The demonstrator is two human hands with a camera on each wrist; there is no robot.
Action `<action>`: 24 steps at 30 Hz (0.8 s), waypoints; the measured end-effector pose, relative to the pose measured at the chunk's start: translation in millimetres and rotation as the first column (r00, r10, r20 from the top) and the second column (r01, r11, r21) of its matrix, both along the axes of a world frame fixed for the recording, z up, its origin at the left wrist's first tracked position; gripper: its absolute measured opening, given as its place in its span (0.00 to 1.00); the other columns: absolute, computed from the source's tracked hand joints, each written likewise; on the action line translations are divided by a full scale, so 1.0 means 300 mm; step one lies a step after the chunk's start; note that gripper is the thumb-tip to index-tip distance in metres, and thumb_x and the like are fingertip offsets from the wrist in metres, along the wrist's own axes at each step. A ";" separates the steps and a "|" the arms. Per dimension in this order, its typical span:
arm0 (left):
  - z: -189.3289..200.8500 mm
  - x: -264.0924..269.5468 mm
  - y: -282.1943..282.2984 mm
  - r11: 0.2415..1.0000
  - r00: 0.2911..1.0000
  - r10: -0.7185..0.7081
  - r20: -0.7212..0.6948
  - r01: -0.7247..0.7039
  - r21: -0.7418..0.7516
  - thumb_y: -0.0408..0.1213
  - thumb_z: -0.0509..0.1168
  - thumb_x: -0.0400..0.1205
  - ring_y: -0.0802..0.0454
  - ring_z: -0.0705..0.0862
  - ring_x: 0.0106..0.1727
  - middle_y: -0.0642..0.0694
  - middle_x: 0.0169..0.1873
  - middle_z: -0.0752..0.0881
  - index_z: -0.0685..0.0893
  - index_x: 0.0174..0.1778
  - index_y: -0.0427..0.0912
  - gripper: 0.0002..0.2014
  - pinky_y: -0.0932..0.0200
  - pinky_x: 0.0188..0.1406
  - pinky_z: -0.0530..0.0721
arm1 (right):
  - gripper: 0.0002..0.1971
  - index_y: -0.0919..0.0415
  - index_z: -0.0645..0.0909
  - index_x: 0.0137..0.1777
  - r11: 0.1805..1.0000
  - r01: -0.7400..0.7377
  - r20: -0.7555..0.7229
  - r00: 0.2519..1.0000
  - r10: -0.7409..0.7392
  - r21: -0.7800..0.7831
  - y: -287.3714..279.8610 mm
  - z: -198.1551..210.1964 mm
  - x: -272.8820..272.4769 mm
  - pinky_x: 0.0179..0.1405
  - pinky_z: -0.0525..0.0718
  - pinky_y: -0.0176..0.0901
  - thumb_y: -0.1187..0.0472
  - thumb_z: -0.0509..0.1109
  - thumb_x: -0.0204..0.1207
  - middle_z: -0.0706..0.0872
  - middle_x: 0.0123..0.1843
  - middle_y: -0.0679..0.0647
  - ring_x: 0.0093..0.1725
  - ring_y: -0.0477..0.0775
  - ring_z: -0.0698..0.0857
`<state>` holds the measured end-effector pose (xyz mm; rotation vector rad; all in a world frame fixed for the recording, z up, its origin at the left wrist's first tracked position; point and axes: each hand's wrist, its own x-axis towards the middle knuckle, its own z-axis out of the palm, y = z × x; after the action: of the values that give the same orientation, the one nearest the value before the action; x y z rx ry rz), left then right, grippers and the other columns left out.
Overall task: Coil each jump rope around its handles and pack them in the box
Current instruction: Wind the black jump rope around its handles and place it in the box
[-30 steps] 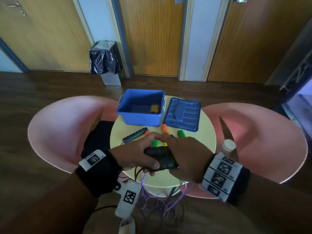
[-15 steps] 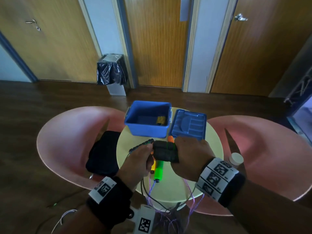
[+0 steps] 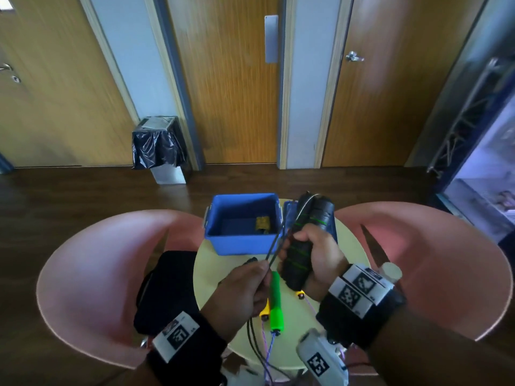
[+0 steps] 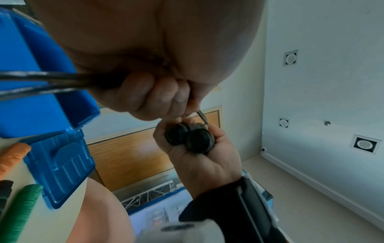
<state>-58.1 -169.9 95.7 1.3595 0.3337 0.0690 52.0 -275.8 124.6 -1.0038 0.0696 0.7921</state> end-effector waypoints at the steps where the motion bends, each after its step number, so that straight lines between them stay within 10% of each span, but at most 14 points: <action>1: 0.004 0.004 0.024 1.000 1.000 -0.020 -0.005 0.020 -0.005 0.43 0.61 0.83 0.54 0.57 0.21 0.48 0.21 0.60 0.73 0.30 0.43 0.16 0.63 0.19 0.55 | 0.09 0.62 0.76 0.38 0.999 0.040 -0.018 0.999 -0.039 0.037 0.023 0.015 -0.003 0.29 0.73 0.43 0.60 0.65 0.58 0.75 0.31 0.57 0.27 0.56 0.73; 12: 0.065 -0.020 0.233 0.977 0.975 -0.213 -0.070 0.215 0.017 0.44 0.52 0.90 0.56 0.55 0.21 0.48 0.21 0.59 0.72 0.32 0.40 0.21 0.66 0.17 0.55 | 0.16 0.62 0.77 0.45 0.923 0.211 -0.099 0.977 -0.189 0.323 0.217 0.078 -0.080 0.41 0.75 0.50 0.59 0.65 0.55 0.77 0.38 0.59 0.35 0.58 0.77; 24: 0.095 -0.019 0.249 0.911 0.906 -0.398 -0.141 0.372 -0.180 0.52 0.55 0.75 0.59 0.52 0.17 0.52 0.17 0.56 0.57 0.27 0.45 0.19 0.71 0.16 0.53 | 0.18 0.61 0.76 0.47 0.868 0.215 -0.081 0.976 -0.200 0.448 0.230 0.086 -0.123 0.42 0.76 0.50 0.60 0.64 0.54 0.77 0.38 0.58 0.35 0.58 0.77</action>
<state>-63.7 -95.2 124.1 1.2623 0.2050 -0.4025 15.3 -206.9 150.3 -0.5254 0.0168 0.5872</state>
